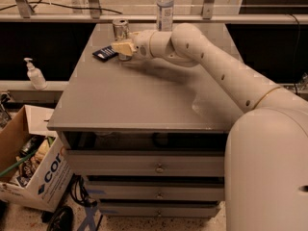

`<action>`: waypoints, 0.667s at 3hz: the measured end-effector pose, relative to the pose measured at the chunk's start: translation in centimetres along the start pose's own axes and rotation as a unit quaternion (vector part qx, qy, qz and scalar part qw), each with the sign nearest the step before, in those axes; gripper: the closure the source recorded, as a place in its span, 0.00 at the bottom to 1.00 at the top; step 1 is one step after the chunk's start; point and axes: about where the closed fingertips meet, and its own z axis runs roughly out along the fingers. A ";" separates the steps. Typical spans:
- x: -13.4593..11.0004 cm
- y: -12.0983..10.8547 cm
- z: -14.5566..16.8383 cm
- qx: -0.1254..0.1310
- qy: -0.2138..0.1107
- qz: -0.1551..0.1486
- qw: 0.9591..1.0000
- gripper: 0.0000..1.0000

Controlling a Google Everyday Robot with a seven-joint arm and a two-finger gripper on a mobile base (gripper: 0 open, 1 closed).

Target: Move redbull can near rxbar blueberry

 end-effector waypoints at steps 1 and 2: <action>0.2 -0.5 -0.3 0.000 -0.002 0.001 1.000 0.00; 0.1 -0.8 -1.1 0.000 -0.006 0.002 1.000 0.00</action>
Offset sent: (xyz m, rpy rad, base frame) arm 0.0024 -0.0314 0.0081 0.0227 -0.0083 -0.0073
